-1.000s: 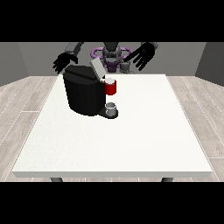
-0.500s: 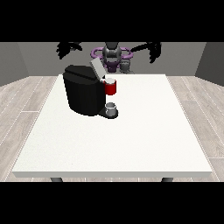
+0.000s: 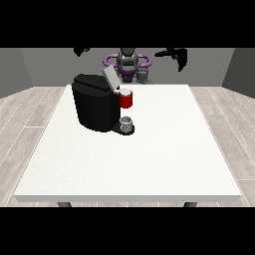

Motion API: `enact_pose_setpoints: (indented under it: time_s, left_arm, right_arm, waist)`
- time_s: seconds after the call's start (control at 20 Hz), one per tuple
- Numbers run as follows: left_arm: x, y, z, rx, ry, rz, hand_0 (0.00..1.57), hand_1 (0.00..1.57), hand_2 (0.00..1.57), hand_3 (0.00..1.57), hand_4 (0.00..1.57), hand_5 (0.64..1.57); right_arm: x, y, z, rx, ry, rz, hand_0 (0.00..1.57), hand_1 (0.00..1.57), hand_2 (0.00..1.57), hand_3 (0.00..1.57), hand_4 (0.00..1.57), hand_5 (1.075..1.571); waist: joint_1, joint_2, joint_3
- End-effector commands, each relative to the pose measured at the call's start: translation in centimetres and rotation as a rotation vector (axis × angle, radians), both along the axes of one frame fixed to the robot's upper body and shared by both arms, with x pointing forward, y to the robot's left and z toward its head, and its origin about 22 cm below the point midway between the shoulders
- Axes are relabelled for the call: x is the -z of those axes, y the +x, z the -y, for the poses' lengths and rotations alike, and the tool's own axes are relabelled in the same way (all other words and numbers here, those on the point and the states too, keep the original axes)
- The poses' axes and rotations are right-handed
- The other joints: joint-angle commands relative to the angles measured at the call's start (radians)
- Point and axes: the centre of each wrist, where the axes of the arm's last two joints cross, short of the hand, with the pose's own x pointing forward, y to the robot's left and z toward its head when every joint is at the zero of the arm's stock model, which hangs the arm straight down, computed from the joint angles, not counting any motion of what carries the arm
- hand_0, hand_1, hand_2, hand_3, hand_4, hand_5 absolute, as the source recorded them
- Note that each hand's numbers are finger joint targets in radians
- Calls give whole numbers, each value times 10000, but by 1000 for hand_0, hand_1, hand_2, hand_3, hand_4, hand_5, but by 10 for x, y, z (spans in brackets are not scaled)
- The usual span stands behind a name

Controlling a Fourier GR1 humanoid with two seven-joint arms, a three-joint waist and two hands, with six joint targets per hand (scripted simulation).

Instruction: Insert the coffee pod into the coffee machine and close the lid

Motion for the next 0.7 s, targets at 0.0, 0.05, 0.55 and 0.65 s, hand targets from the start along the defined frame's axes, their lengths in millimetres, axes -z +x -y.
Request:
enact_pose_setpoints:
  time_s: [0.0,0.05,0.55,0.65]
  left_arm:
    - [10,-12,3,-251,-792,-239,0,0,0,0,135,1571]
    - [15,-19,11,-18,-669,-40,0,0,0,0,140,1571]
    - [8,-43,13,-131,-928,736,0,0,0,0,0,1571]
    - [-20,-35,21,-62,-1108,766,0,0,0,0,0,1571]
  right_arm:
    - [-28,17,-20,-427,-284,-37,0,0,0,0,0,1571]
    - [3,1,-4,-686,-476,-82,0,0,0,0,0,1571]
    - [-22,33,-42,-1419,-367,177,0,0,0,0,0,1571]
    - [-13,40,-10,-788,-113,299,0,0,0,0,0,1571]
  waist:
    - [365,-91,-1]
    - [535,120,5]
    - [620,1113,2]
    - [1011,1177,7]
